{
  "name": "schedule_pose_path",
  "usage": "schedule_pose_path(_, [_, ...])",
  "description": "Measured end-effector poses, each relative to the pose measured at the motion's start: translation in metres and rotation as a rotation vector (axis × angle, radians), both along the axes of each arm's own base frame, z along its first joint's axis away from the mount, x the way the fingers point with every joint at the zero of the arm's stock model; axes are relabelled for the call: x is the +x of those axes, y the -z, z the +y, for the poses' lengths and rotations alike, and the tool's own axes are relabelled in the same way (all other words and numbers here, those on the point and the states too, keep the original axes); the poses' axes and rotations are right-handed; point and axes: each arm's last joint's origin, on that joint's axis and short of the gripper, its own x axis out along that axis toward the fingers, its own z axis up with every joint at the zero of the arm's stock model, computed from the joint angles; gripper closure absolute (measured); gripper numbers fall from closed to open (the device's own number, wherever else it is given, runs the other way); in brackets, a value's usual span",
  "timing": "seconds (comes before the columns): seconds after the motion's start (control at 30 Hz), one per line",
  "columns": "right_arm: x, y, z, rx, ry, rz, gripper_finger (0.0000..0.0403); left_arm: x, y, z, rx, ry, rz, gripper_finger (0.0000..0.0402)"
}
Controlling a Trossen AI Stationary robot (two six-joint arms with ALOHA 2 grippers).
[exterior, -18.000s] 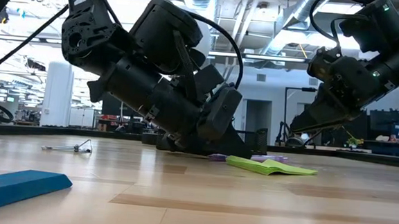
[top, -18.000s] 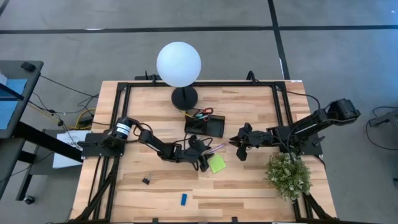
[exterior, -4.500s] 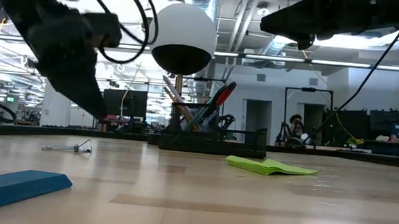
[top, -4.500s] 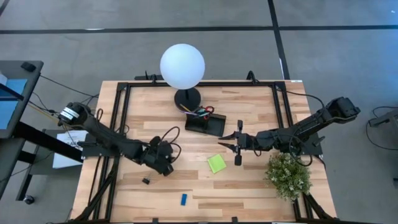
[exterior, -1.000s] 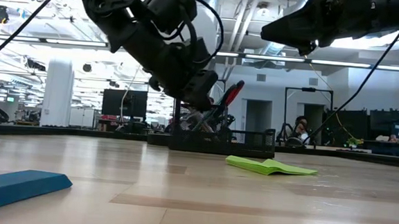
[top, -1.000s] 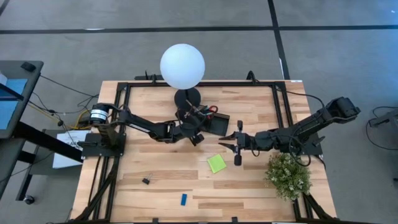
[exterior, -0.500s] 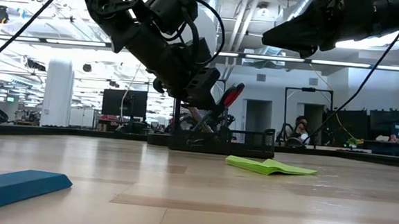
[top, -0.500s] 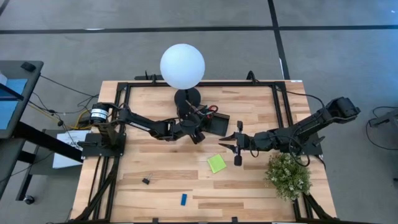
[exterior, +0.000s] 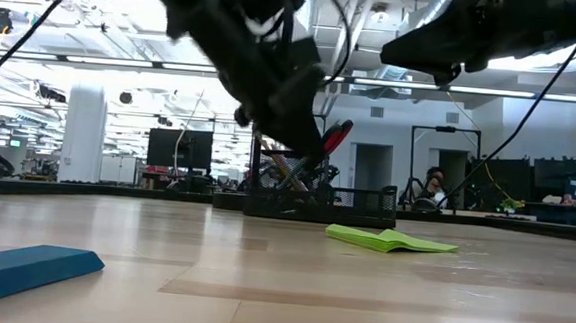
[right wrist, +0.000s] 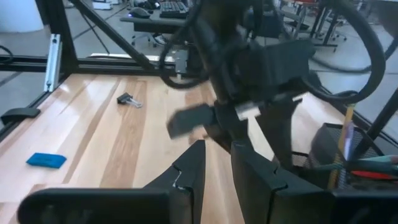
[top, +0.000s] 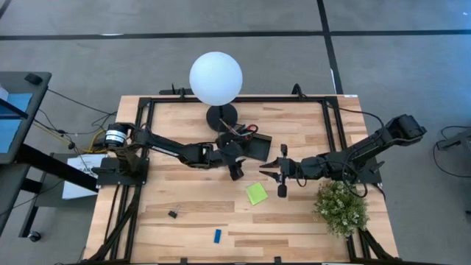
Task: Pick and place office supplies into organizer
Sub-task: Put the binder clip into the desk organizer
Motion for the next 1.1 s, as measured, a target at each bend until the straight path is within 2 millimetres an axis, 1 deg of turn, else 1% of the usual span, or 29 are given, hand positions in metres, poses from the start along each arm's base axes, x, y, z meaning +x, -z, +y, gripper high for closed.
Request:
schedule_pose_path(0.13, [-0.002, 0.0, 0.006, 0.0, -0.028, 0.001, 0.0331, -0.007, -0.03, -0.013, -0.062, -0.033, 0.19, 0.023])
schedule_pose_path(0.2, [-0.003, 0.0, 0.01, 0.001, -0.046, 0.001, 0.0331, -0.015, -0.046, -0.021, -0.084, -0.059, 0.292, 0.0233])
schedule_pose_path(0.3, [-0.005, 0.0, 0.015, 0.002, -0.066, -0.003, 0.0331, -0.033, -0.069, -0.037, -0.009, -0.127, 0.412, 0.0234])
schedule_pose_path(0.4, [-0.007, -0.001, 0.02, 0.007, -0.084, -0.015, 0.0331, -0.063, -0.09, -0.053, 0.079, -0.25, 0.504, 0.0234])
schedule_pose_path(0.47, [-0.007, -0.004, 0.023, 0.015, -0.096, -0.036, 0.0331, -0.088, -0.102, -0.064, 0.112, -0.351, 0.526, 0.0234])
schedule_pose_path(0.53, [-0.008, -0.004, 0.025, 0.019, -0.104, -0.045, 0.0331, -0.114, -0.11, -0.078, 0.136, -0.438, 0.522, 0.0234])
schedule_pose_path(0.57, [-0.008, -0.005, 0.025, 0.019, -0.106, -0.047, 0.0331, -0.125, -0.11, -0.086, 0.131, -0.474, 0.502, 0.0234])
schedule_pose_path(0.63, [-0.008, -0.005, 0.025, 0.023, -0.106, -0.055, 0.0331, -0.14, -0.102, -0.105, 0.089, -0.519, 0.418, 0.0234])
schedule_pose_path(0.7, [-0.007, -0.006, 0.024, 0.025, -0.099, -0.062, 0.0331, -0.151, -0.088, -0.125, 0.027, -0.52, 0.313, 0.0234])
schedule_pose_path(0.77, [-0.006, -0.006, 0.022, 0.025, -0.089, -0.062, 0.0331, -0.158, -0.07, -0.145, -0.069, -0.508, 0.216, 0.0234])
schedule_pose_path(0.87, [-0.005, -0.006, 0.018, 0.023, -0.071, -0.063, 0.0331, -0.165, -0.041, -0.171, -0.21, -0.419, 0.183, 0.0234])
schedule_pose_path(0.97, [-0.003, -0.006, 0.013, 0.022, -0.051, -0.062, 0.0331, -0.166, -0.02, -0.187, -0.355, -0.319, 0.151, 0.0234])
schedule_pose_path(1.1, [-0.002, -0.005, 0.009, 0.017, -0.035, -0.053, 0.0331, -0.165, -0.005, -0.193, -0.498, -0.267, 0.158, 0.0234])
